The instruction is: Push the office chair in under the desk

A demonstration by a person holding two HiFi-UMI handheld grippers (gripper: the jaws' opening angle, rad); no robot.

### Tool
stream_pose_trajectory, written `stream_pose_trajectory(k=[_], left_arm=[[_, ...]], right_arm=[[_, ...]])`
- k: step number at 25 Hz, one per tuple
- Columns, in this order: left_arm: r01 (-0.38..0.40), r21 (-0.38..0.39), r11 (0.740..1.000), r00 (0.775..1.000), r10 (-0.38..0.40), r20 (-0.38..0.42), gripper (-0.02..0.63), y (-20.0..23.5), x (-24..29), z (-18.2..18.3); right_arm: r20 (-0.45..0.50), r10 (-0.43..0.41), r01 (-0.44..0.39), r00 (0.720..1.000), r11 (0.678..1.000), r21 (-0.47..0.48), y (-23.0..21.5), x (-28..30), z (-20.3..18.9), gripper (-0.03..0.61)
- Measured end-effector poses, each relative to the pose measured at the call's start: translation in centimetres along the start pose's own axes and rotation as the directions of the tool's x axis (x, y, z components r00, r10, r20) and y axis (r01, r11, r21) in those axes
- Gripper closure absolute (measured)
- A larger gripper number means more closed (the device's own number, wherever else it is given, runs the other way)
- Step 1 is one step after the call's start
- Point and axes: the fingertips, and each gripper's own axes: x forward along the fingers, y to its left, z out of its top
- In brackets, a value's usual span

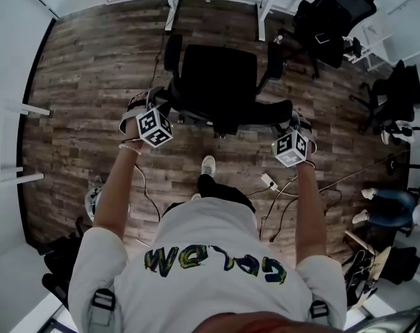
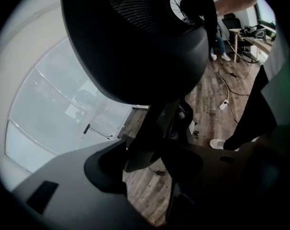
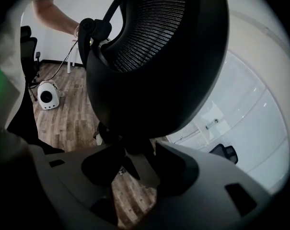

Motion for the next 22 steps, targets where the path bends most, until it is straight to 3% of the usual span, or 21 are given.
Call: stream_pose_trajectory(k=[22], left_arm=[[-0.018, -0.018, 1.0, 1.0, 0.018, -0.016, 0.382, 8.7, 9.2, 3.1]], right_arm=[[0.002, -0.014, 0.014, 1.0, 1.0, -0.016, -9.8, 8.9, 1.1, 0.364]])
